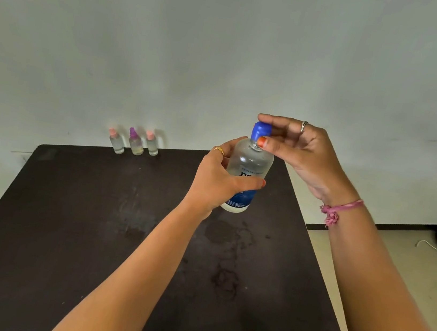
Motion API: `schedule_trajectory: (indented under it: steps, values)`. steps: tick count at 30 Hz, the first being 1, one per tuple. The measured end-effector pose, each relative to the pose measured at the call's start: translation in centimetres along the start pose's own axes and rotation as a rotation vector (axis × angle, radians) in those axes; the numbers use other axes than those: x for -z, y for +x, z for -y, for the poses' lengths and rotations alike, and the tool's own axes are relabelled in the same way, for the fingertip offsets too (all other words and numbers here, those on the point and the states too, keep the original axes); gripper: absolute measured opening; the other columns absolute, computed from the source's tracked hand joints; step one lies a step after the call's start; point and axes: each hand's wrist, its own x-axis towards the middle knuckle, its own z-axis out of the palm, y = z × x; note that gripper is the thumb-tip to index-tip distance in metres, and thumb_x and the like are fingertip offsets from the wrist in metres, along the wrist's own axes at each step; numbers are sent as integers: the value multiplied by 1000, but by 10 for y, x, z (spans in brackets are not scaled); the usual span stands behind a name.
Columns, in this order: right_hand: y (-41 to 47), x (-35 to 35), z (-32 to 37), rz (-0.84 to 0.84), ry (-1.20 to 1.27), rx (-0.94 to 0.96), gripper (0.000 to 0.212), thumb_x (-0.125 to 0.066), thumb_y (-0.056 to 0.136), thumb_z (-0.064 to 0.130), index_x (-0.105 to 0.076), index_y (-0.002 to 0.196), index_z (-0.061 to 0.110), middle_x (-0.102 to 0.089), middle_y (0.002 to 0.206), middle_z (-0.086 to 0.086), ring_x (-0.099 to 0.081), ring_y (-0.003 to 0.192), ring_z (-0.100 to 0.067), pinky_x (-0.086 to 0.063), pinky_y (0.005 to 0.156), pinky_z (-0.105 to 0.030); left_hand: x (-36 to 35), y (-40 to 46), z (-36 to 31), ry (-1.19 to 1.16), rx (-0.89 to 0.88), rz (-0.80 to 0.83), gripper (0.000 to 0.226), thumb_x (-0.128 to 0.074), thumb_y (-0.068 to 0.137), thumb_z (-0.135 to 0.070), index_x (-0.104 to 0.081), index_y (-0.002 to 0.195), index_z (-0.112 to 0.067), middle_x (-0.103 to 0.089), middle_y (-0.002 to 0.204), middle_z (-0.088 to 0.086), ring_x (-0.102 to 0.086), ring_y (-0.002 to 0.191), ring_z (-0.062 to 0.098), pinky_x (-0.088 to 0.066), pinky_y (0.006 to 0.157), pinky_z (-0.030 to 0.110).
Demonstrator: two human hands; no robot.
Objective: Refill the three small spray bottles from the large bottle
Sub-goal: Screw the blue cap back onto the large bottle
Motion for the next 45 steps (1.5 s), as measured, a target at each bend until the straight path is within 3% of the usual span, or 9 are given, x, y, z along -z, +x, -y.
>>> schedule_trajectory:
  steps: [8,16,22,25,27,33,38,41,45]
  values:
    - [-8,-15,7,-226,-48,33,34,-81,73,6,-70,103,18,-73,100,-2,-70,94,-19,-55,89,-40,-5,-7,-12,-37,-9,-45,70,-89,64,-10,-58,125,-25,-67,104,-8,-66,94,10,-57,79,25]
    - [-14,-30,9,-489,-213,4,29,-85,71,25,-61,87,23,-69,87,7,-65,77,-4,-55,74,-21,-14,-12,-11,-3,-23,-92,77,-91,61,-15,-57,129,-23,-66,114,1,-66,100,15,-57,80,27]
    - [-23,-11,23,-210,-301,-11,58,-80,76,35,-49,125,30,-58,119,9,-65,95,-5,-53,82,-18,-16,-17,-14,22,-23,-61,65,-88,66,-19,-56,122,-29,-64,113,-2,-63,93,7,-48,69,14]
    - [-25,-5,25,-92,-355,35,40,-68,89,23,-58,127,32,-63,122,12,-65,101,-6,-51,95,-28,-17,-18,-14,19,-29,-54,69,-88,66,-19,-55,126,-30,-64,113,-5,-63,94,7,-49,68,11]
    - [-24,-10,20,-199,-317,36,29,-71,86,21,-68,114,29,-69,109,11,-66,95,-8,-52,94,-35,-19,-17,-13,19,-31,-72,73,-89,65,-20,-55,129,-26,-64,116,-3,-65,100,12,-53,73,16]
    - [-20,-41,14,-592,-387,60,40,-83,71,39,-58,92,16,-62,83,10,-59,73,2,-45,66,-6,-23,-19,-9,-1,-48,-118,87,-92,61,-19,-50,138,-19,-63,119,0,-64,104,13,-54,75,16]
    - [-21,-32,18,-376,-338,-34,52,-79,72,46,-54,112,23,-60,106,9,-61,86,-2,-49,73,-9,-19,-21,-11,20,-46,-120,76,-91,63,-20,-55,130,-21,-62,117,2,-63,102,14,-52,74,16]
    - [-24,-17,17,-146,-216,-3,37,-67,89,31,-59,124,24,-63,120,9,-66,97,-4,-53,93,-29,-15,-21,-7,-4,-38,-129,83,-92,61,-18,-53,134,-24,-61,118,1,-63,104,13,-53,76,17]
    - [-20,-24,13,-268,-247,14,20,-74,83,30,-69,101,22,-71,100,9,-67,91,-7,-55,89,-32,-16,-21,-3,-7,-34,-138,86,-93,59,-20,-53,135,-25,-62,120,1,-63,107,16,-57,84,28]
